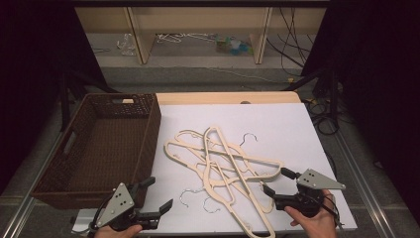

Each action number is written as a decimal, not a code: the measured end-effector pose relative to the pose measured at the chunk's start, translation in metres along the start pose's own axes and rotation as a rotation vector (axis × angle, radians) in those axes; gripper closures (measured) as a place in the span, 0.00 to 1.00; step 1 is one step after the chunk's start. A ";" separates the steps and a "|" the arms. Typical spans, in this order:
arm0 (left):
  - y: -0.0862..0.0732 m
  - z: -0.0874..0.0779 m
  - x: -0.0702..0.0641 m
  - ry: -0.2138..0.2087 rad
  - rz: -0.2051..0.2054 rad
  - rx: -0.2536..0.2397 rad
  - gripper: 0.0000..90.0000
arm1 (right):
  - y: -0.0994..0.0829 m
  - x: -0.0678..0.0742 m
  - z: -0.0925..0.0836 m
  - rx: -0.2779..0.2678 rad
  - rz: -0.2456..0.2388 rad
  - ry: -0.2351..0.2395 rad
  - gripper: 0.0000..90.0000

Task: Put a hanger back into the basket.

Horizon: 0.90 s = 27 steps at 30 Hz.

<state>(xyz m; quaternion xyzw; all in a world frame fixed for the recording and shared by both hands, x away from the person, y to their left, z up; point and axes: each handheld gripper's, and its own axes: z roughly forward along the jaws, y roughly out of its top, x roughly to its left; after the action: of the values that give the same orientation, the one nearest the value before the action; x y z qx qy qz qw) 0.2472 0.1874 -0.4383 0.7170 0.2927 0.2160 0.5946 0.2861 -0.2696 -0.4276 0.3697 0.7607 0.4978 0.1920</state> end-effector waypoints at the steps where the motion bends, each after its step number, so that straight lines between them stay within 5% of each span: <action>1: 0.000 0.000 0.000 0.000 0.000 0.000 0.17 | -0.001 0.000 0.002 -0.014 -0.007 -0.002 0.18; 17: 0.000 0.000 0.000 0.006 0.000 0.011 0.17 | 0.001 0.005 0.011 0.088 -0.022 0.022 0.21; 24: 0.000 0.000 0.000 0.004 0.000 0.013 0.17 | 0.008 0.010 0.028 0.258 -0.044 0.064 0.33; 27: 0.000 0.000 0.000 0.003 0.000 0.013 0.17 | 0.006 0.012 0.043 0.388 -0.036 0.078 0.45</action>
<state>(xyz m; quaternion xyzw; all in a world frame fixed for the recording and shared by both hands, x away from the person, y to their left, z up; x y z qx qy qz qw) 0.2472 0.1870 -0.4387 0.7206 0.2953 0.2152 0.5893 0.3094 -0.2326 -0.4398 0.3666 0.8557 0.3523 0.0961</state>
